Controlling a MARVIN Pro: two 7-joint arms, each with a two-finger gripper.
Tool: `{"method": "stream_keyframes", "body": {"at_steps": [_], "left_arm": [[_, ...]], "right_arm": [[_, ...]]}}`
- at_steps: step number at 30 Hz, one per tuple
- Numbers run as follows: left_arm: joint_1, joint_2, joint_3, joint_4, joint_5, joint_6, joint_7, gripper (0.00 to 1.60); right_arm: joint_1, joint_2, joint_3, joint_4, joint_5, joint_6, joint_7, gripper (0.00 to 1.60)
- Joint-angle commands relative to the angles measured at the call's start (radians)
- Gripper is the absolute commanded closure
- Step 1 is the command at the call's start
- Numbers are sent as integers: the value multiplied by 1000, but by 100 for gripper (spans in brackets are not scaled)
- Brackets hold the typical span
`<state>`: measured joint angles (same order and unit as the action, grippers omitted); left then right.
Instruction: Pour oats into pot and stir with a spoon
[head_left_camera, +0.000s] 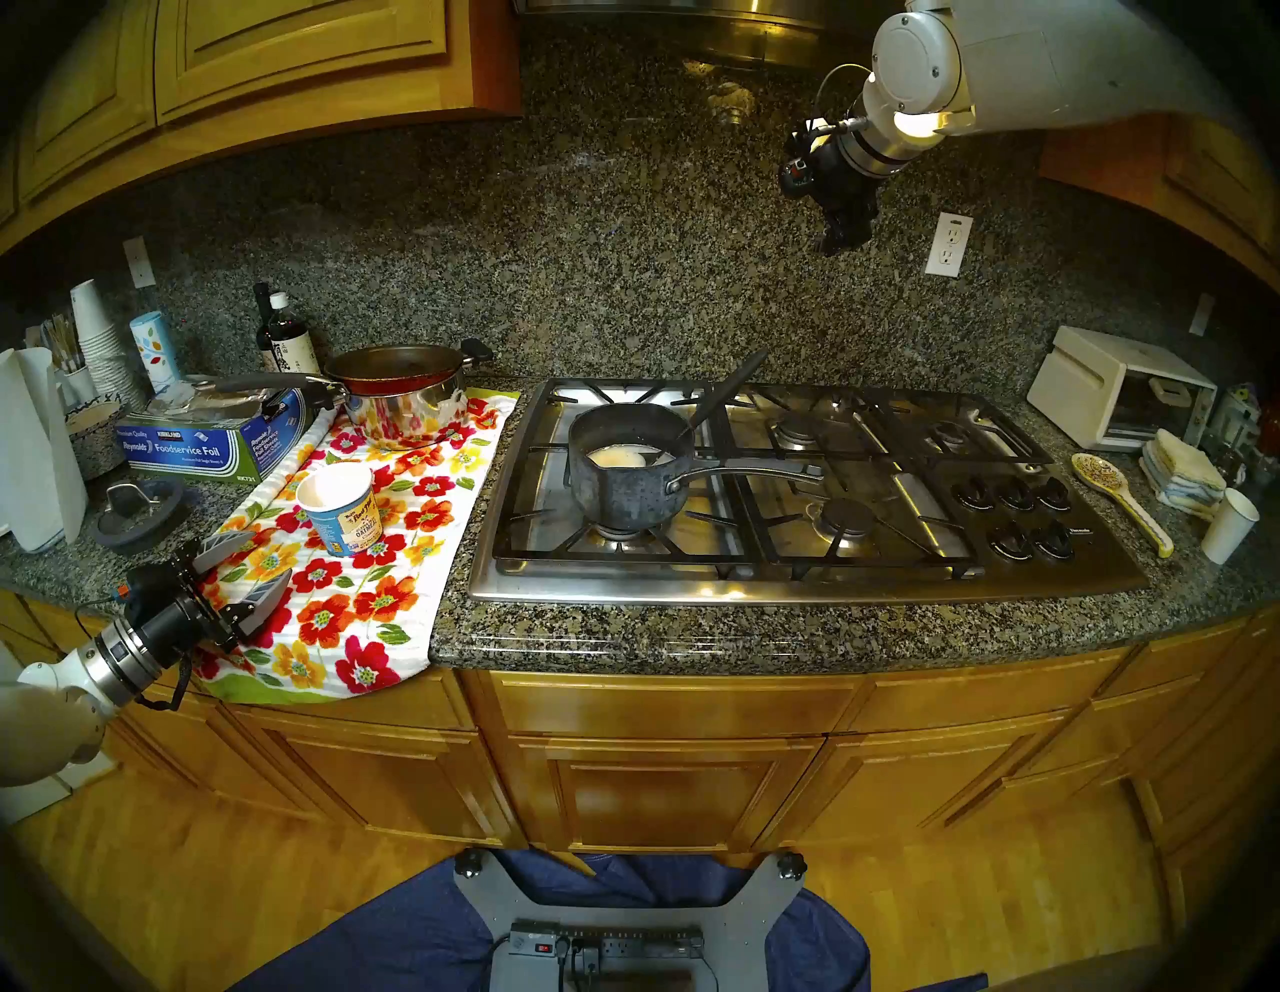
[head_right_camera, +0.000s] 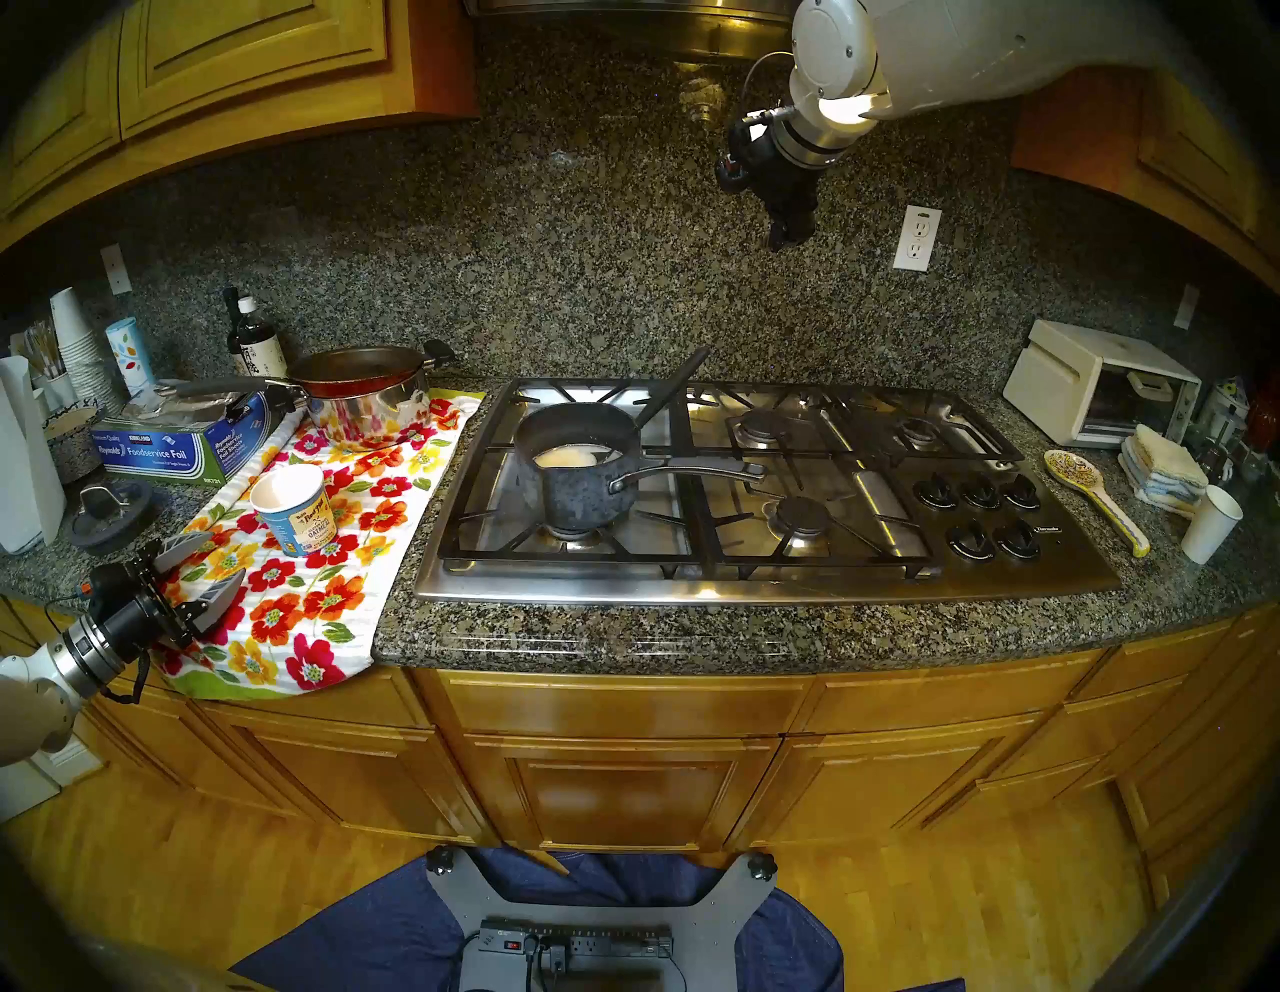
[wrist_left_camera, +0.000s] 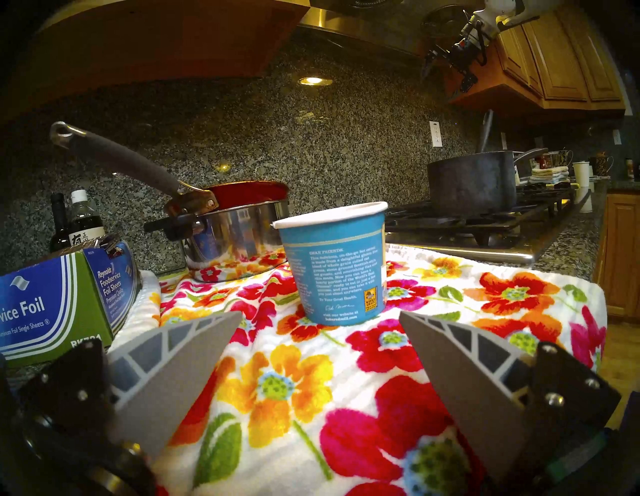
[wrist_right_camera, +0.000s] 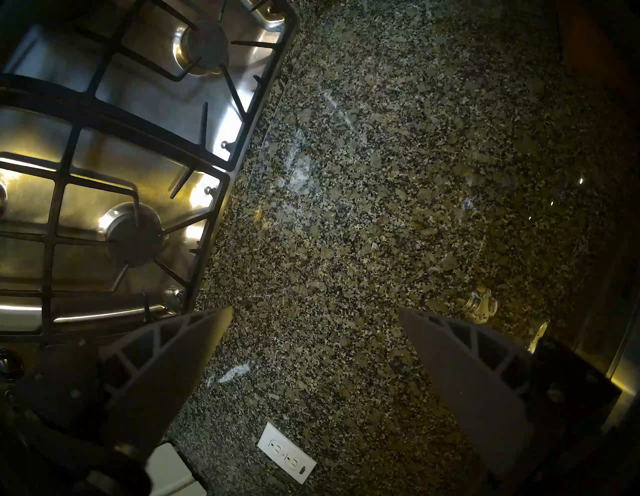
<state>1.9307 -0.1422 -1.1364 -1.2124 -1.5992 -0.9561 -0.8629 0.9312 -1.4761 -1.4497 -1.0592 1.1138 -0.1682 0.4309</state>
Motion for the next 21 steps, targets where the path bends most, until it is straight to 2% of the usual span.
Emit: {"method": "stream_keyframes", "body": {"at_steps": [1,15,21], "left_arm": [[-32,14,-26,-14,-13,15,4,0],[-60,6,-41,-33,-58,133,-22,0],[-75,-1,-44,-38,-35,132,-22,0]], "right_arm": [[36,2,3,30,0,3,-10,0],[36,4,5,30,-2,4,-9,0],[36,4,6,31,-2,4,-9,0]]}}
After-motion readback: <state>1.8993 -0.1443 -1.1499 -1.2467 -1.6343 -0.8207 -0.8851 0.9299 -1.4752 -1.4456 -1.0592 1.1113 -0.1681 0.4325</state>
